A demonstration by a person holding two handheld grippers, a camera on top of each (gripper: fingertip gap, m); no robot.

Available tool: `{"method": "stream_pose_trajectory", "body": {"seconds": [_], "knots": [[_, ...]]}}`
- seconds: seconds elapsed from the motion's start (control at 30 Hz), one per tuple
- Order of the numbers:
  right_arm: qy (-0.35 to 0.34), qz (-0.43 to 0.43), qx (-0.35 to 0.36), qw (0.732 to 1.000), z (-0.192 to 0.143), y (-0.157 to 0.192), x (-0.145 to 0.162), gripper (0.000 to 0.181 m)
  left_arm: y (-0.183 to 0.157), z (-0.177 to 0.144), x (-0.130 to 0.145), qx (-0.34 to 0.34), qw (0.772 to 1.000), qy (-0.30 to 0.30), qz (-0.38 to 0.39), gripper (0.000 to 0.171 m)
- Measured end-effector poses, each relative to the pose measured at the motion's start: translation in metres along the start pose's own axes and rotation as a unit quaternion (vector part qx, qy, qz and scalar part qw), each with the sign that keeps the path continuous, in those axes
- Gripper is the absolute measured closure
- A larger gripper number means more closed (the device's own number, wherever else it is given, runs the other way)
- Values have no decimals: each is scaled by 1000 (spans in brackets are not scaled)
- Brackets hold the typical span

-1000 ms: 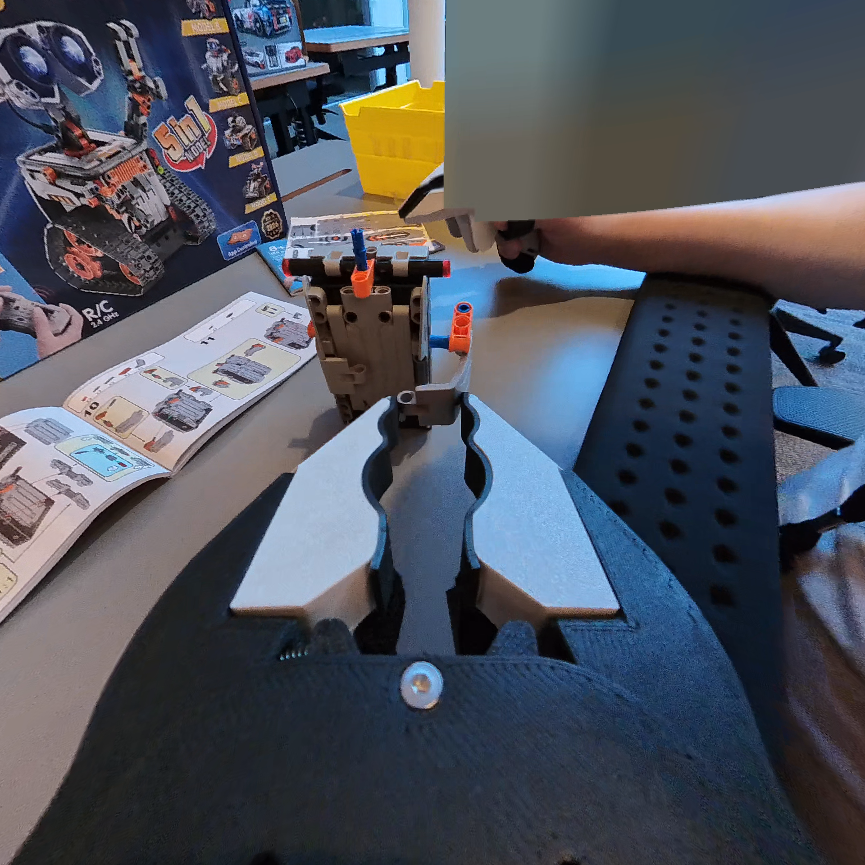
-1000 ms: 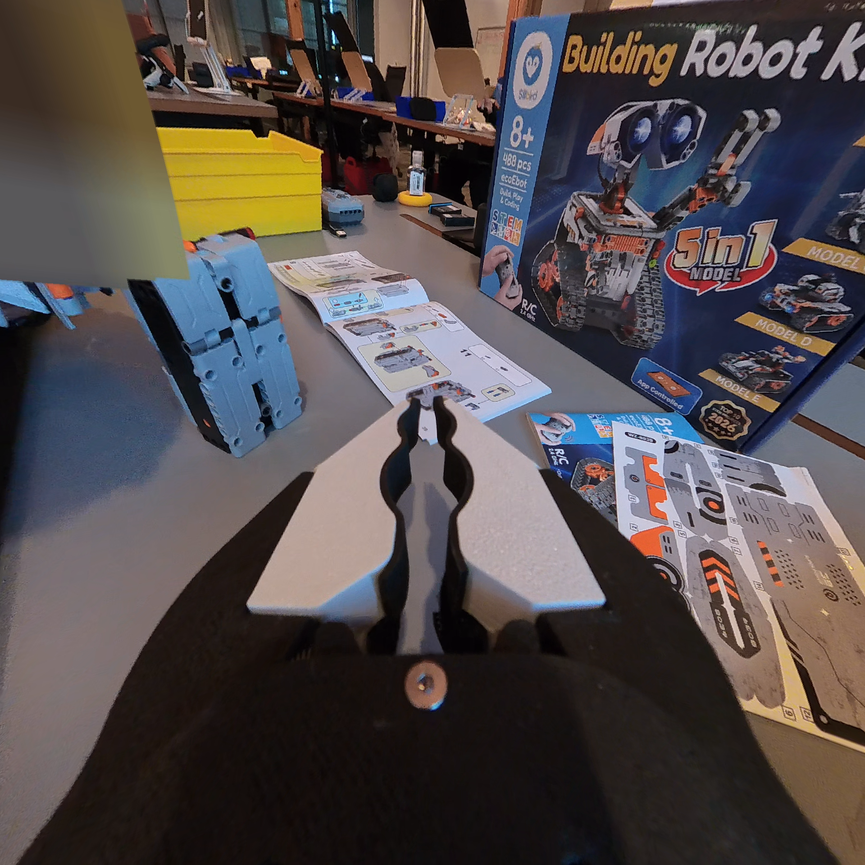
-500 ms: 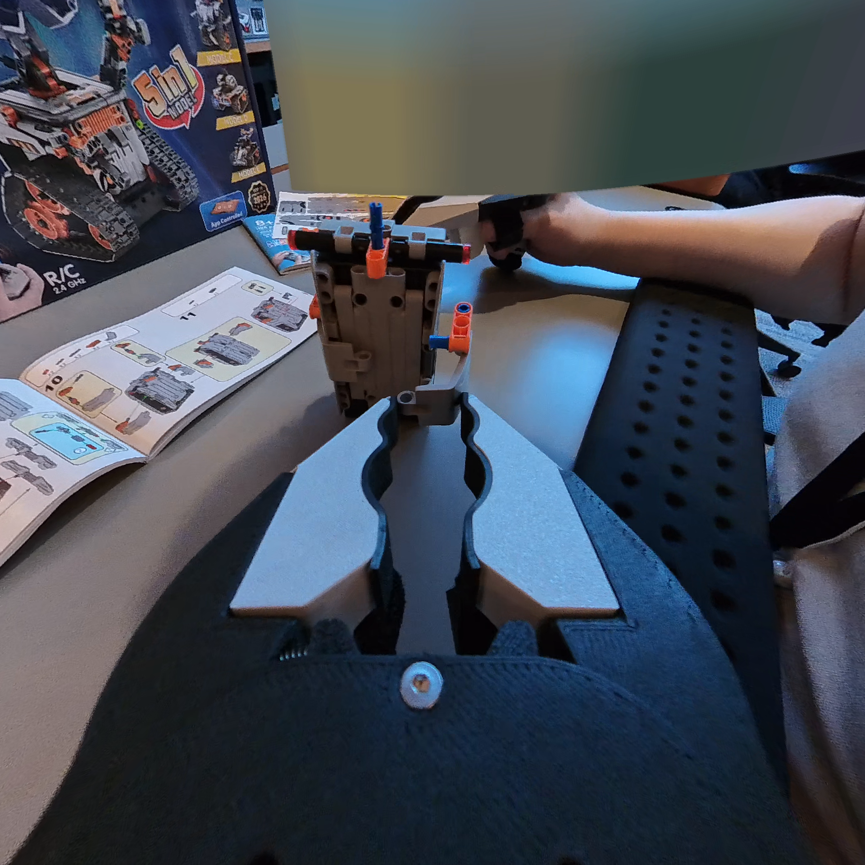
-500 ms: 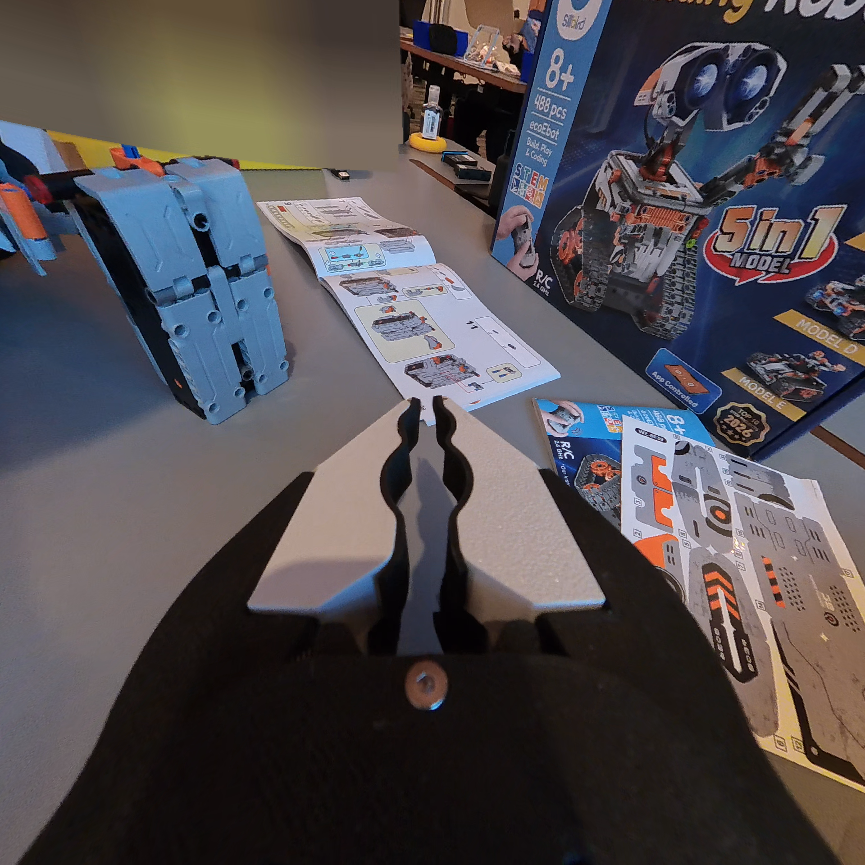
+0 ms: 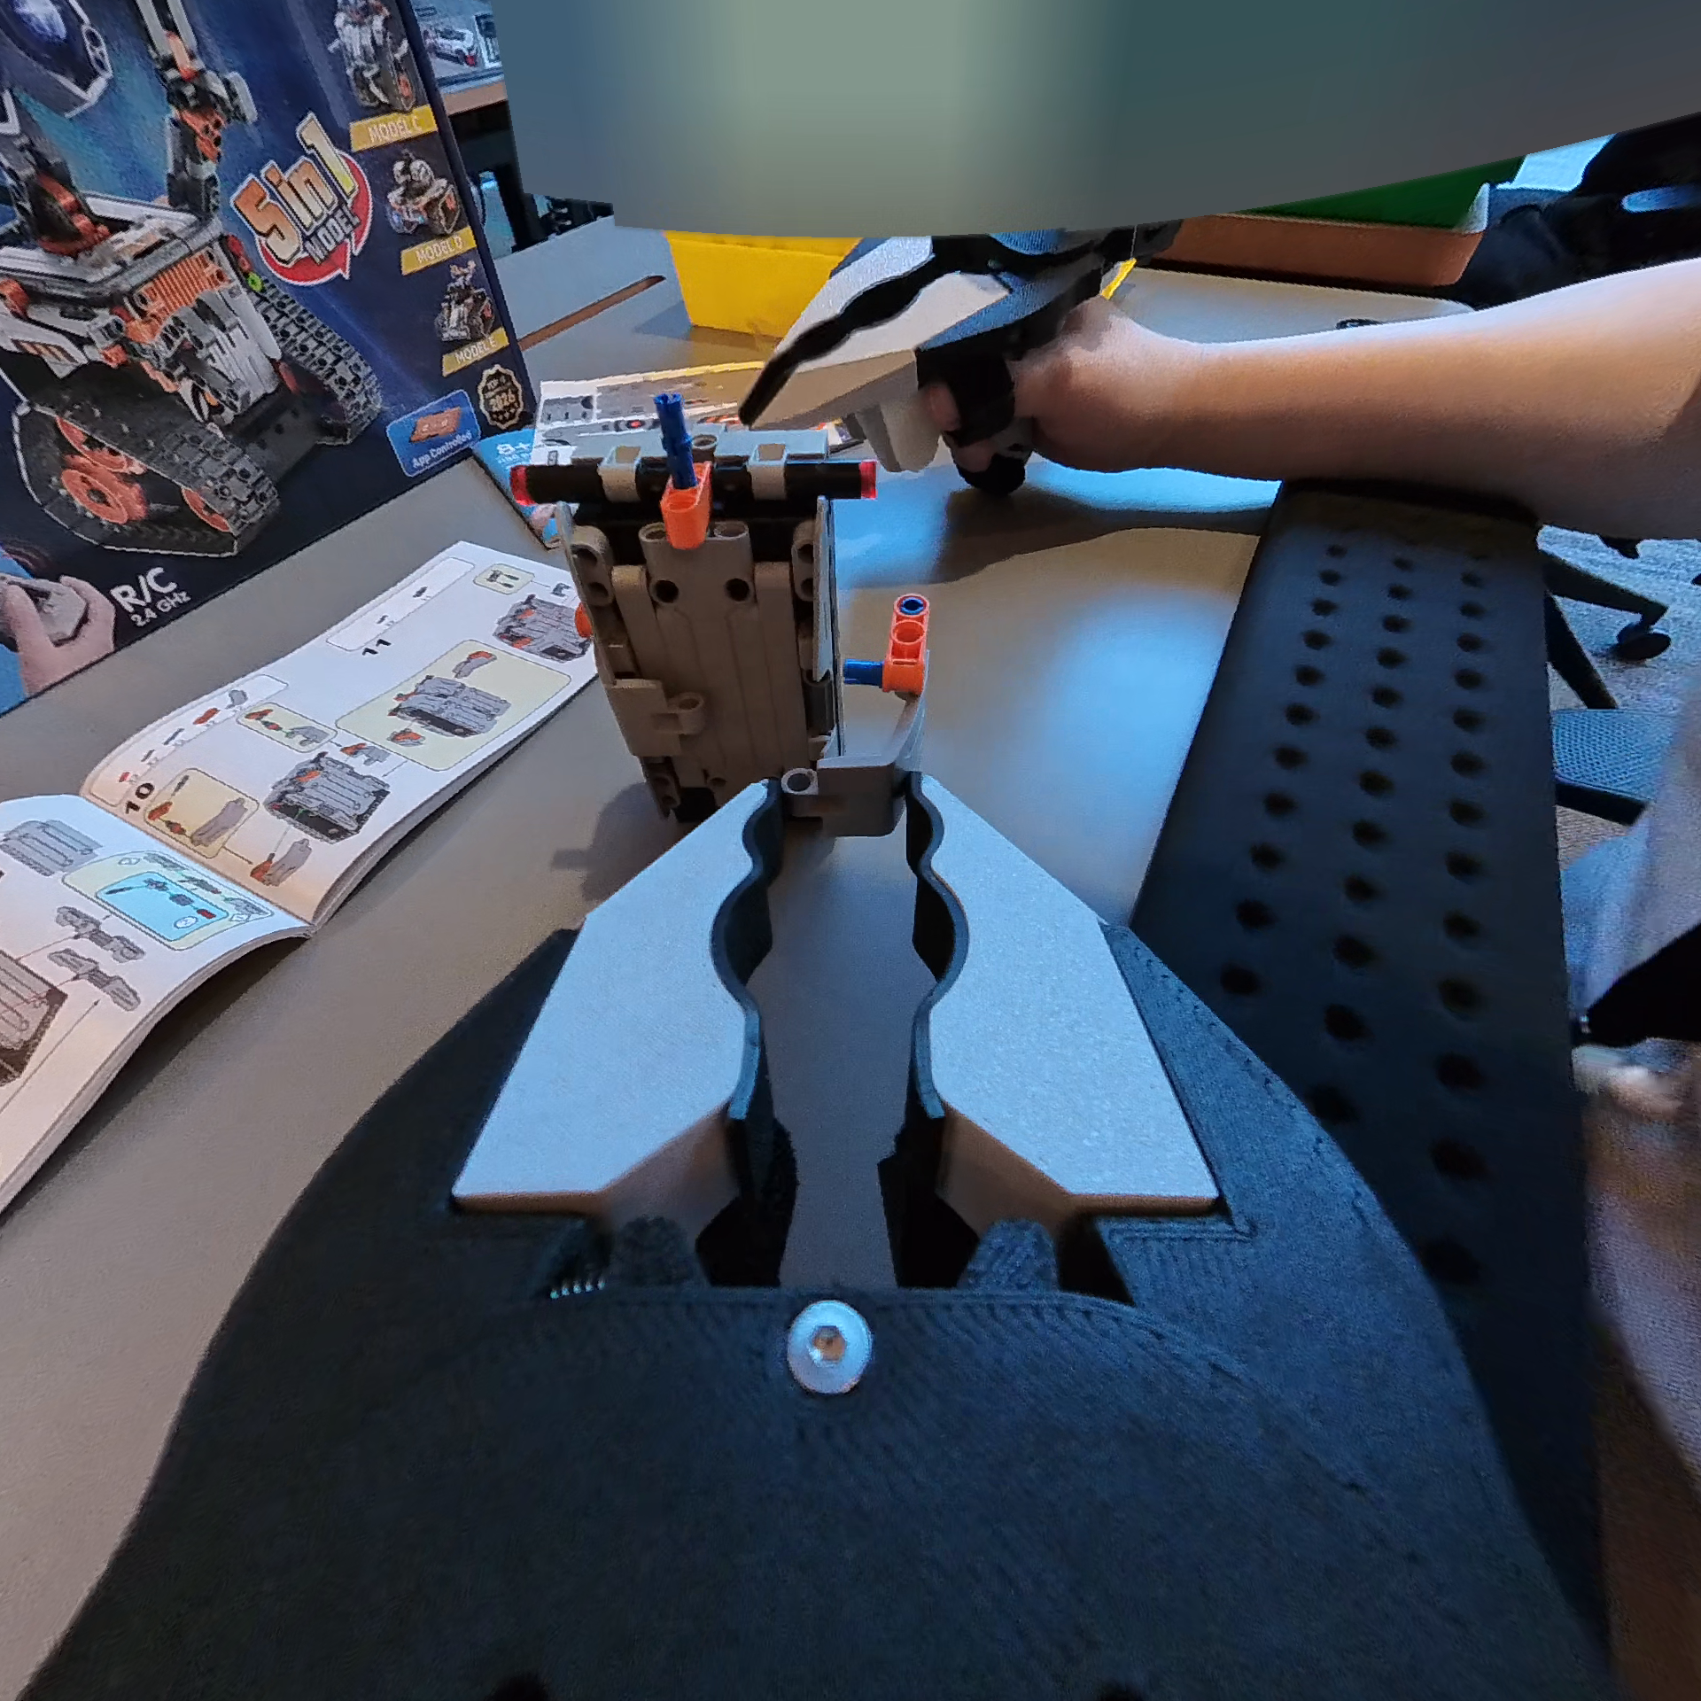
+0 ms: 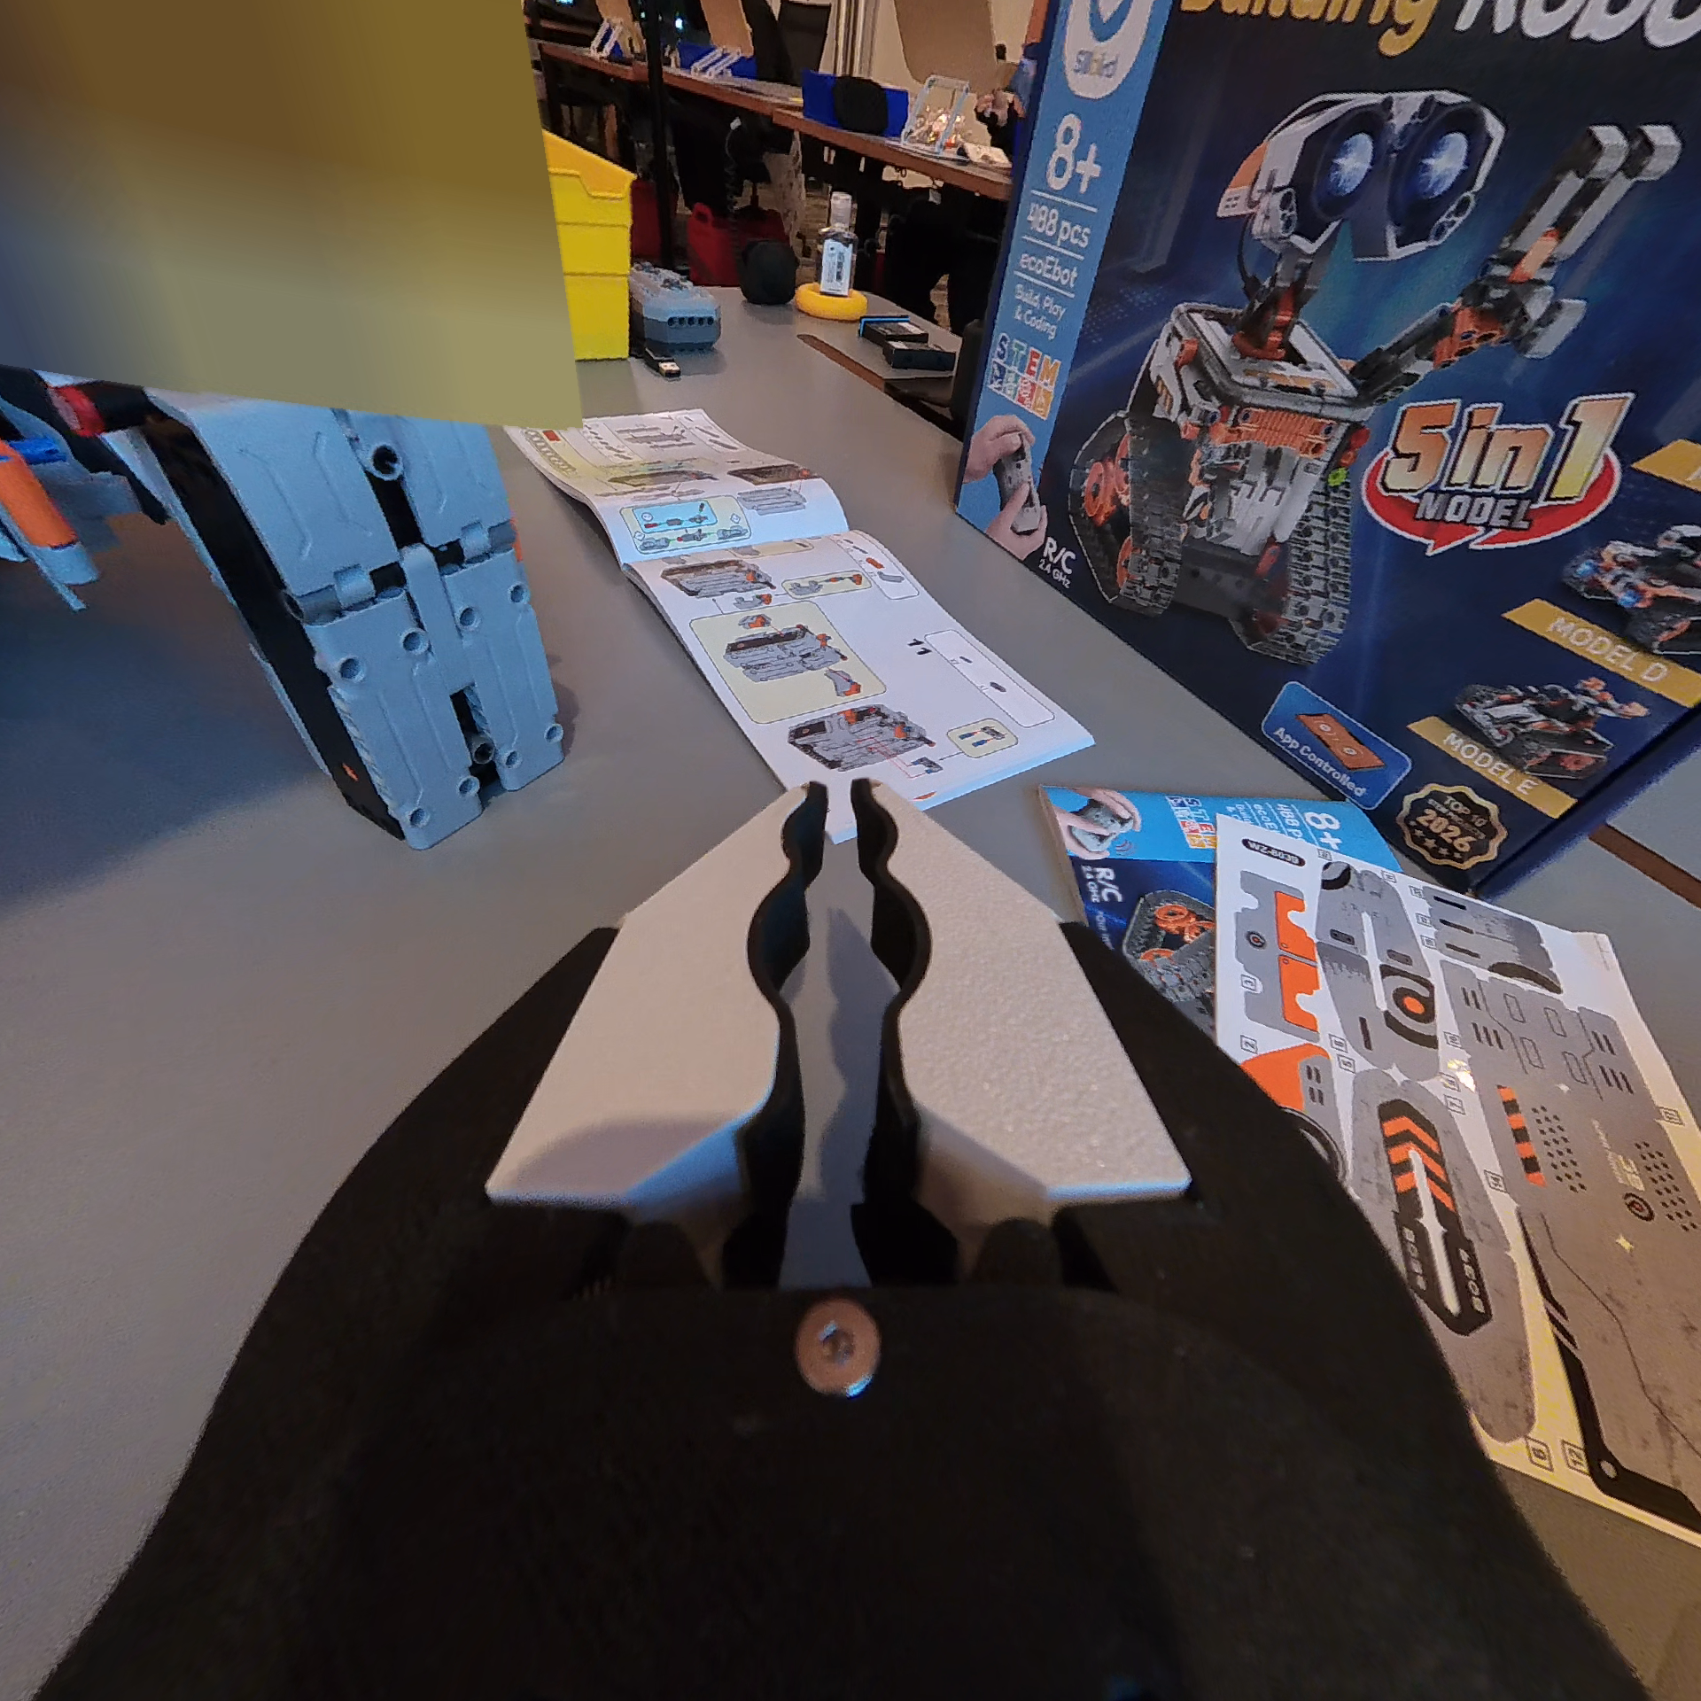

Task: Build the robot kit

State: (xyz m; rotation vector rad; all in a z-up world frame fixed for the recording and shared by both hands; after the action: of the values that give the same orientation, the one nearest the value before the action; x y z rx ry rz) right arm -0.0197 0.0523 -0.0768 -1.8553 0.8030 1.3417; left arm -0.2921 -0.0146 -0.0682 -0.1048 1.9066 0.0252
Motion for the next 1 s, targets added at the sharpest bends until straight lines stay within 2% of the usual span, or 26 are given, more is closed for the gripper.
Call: {"method": "stream_pose_trajectory", "body": {"seconds": [0.13, 0.27, 0.43, 0.5, 0.63, 0.8, 1.0], "knots": [[-7, 4, -14, 1000, 2, 7, -6, 174, -2, 2, 0, -3, 1000, 8, 14, 147], [-65, 67, -41, 995, 8, 14, -36, 169, -7, 6, 1, -6, 999, 20, 40, 147], [-172, 123, 17, 977, 16, 5, -94, 166, -11, 10, -2, -10, 999, 16, 48, 147], [-211, 143, 36, 966, 18, 3, -103, 167, -12, 10, -4, -20, 998, 16, 57, 147], [-201, 161, 93, 962, 19, 4, -75, 168, -15, 12, -3, -26, 997, 28, 66, 147], [-145, 100, 73, 982, 9, 4, -56, 166, -15, 13, -6, -29, 998, 22, 53, 147], [-123, 135, 29, 983, 12, -5, -47, 163, -17, 21, -6, -34, 998, 34, 46, 147]]}}
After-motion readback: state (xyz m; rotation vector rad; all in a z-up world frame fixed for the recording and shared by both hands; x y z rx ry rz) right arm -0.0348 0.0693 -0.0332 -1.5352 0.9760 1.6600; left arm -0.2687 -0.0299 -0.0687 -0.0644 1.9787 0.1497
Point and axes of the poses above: each gripper's, where its closed fingertips meet, z out along the fingers, x out of its underside, y = z × x across the jaws, the point moved 7 cm from there along -z, back along the fingers, and after that the axes turned 12 degrees about x, right-handed, at the moved point
